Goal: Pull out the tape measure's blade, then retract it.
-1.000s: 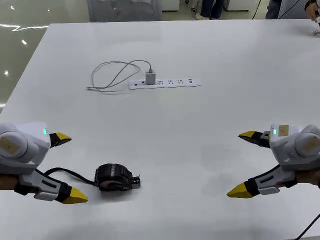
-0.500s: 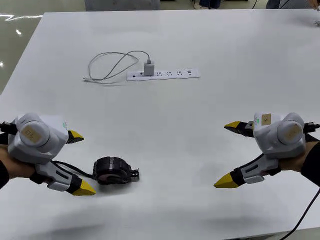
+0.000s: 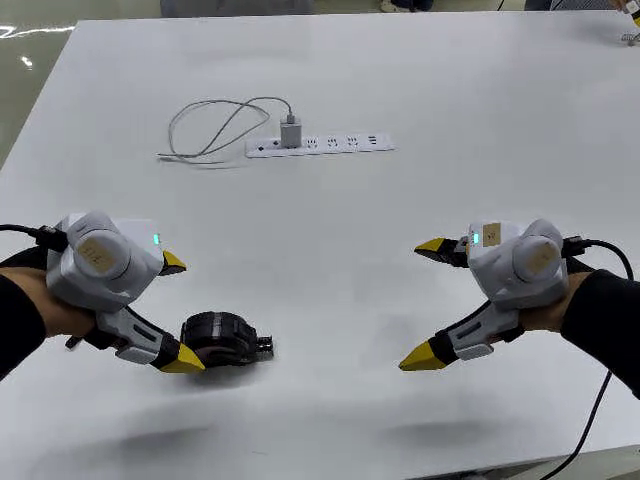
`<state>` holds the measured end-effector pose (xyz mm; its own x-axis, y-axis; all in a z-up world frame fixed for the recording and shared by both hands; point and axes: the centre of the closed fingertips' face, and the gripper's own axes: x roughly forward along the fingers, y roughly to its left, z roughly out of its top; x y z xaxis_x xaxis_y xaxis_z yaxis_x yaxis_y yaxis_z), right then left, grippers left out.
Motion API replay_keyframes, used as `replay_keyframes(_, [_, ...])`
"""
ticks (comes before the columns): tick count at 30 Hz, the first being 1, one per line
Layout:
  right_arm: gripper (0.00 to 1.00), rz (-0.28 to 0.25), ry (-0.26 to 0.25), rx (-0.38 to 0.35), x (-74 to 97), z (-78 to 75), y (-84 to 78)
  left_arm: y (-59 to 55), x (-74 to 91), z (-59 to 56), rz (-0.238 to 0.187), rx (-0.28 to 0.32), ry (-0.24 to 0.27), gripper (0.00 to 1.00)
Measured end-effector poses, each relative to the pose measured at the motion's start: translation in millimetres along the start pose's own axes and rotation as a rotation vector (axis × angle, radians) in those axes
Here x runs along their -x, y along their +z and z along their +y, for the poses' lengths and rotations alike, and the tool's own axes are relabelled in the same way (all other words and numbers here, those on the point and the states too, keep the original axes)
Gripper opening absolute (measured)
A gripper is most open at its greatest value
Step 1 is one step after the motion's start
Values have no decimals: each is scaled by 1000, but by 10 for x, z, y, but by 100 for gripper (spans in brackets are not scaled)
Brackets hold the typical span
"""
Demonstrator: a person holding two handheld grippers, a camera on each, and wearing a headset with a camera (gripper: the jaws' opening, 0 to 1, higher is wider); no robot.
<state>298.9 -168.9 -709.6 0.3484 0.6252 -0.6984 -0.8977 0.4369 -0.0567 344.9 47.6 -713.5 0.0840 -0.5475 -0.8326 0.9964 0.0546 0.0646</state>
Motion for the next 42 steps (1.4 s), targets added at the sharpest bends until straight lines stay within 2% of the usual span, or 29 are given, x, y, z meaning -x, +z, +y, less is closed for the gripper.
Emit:
replay_keyframes(3, [95, 3, 9, 34, -42, 2, 3, -10, -26, 3, 13, -1, -4, 76])
replay_keyframes(7, [93, -7, 18, 35, -90, -10, 42, -37, -93, 1, 29, 4, -10, 74])
replay_keyframes(17, [87, -57, 57, 70, -302, 27, 301, -45, -257, -61, 46, -13, -37, 65])
replay_keyframes(25, [83, -68, 79, 80, -478, 67, 411, -85, -340, -80, 65, -13, -46, 57])
replay_keyframes(27, [82, -70, 80, 84, -519, 76, 422, -86, -356, -95, 64, -11, -53, 56])
replay_keyframes(30, [79, -80, 115, 87, -587, 147, 454, -75, -396, -109, 55, -36, -56, 51])
replay_keyframes(33, [74, -81, 130, 91, -638, 179, 470, -70, -420, -103, 57, -27, -53, 47])
replay_keyframes(39, [72, -72, 137, 102, -728, 189, 496, -44, -457, -137, 41, -36, -63, 42])
replay_keyframes(42, [72, -75, 137, 100, -773, 190, 529, -60, -484, -127, 50, -41, -58, 38])
